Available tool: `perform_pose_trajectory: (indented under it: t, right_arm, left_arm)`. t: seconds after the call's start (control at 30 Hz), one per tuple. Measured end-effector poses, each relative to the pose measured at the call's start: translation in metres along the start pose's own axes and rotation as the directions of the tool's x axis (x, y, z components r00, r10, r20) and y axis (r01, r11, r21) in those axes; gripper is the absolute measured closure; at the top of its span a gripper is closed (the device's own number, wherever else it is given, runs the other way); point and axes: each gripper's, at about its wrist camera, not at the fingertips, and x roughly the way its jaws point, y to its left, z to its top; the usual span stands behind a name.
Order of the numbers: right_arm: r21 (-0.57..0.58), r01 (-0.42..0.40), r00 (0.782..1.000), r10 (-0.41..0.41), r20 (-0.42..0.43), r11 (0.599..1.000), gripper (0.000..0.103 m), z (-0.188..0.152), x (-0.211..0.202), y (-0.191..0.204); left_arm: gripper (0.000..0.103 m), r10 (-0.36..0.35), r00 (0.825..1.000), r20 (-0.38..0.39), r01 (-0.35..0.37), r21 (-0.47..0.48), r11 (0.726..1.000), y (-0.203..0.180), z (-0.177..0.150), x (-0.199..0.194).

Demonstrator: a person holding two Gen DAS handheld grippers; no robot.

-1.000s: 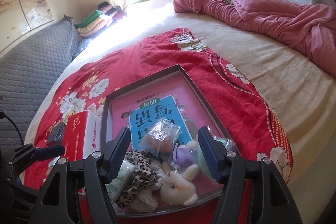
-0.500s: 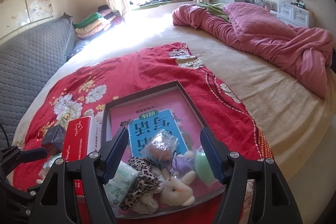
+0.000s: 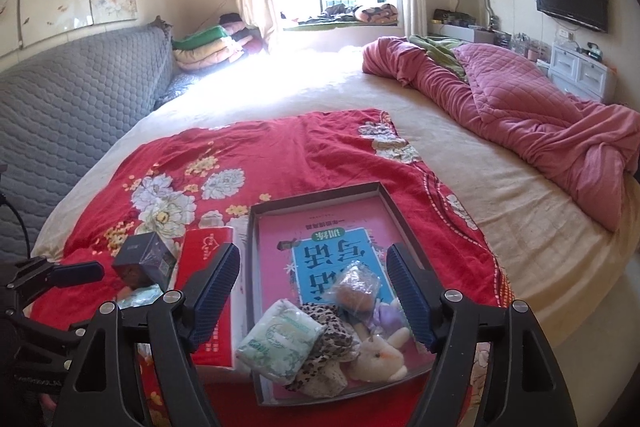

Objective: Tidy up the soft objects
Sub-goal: 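Move left gripper to the white plush bear while right gripper approaches the light-blue wipe pack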

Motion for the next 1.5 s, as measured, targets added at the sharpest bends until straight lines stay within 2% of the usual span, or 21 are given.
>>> perform_pose_trajectory:
  t: [0.57, 0.77, 0.93, 1.3, 1.5]
  right_arm:
    - [-0.133, -0.103, 0.994, 0.108, 0.030, 0.986, 0.026, 0.016, -0.031, 0.080]
    - [-0.173, -0.129, 0.991, 0.135, 0.022, 0.976, 0.026, 0.015, -0.034, 0.100]
    - [-0.206, -0.156, 0.987, 0.162, 0.009, 0.966, 0.026, 0.012, -0.034, 0.119]
    - [-0.268, -0.213, 0.977, 0.209, -0.046, 0.939, 0.026, -0.002, -0.027, 0.157]
    - [-0.297, -0.236, 0.972, 0.223, -0.080, 0.925, 0.026, -0.012, -0.017, 0.173]
  left_arm:
    - [0.020, 0.075, 0.996, 0.054, -0.068, -0.121, 0.990, 0.075, -0.019, -0.058]
    - [0.020, 0.149, 0.986, 0.070, -0.136, -0.171, 0.976, 0.117, -0.029, -0.082]
    - [0.020, 0.183, 0.981, 0.070, -0.164, -0.215, 0.963, 0.146, -0.042, -0.093]
    - [0.020, 0.164, 0.986, 0.032, -0.150, -0.260, 0.954, 0.169, -0.068, -0.089]
    - [0.020, 0.124, 0.992, -0.034, -0.129, -0.245, 0.961, 0.167, -0.088, -0.062]
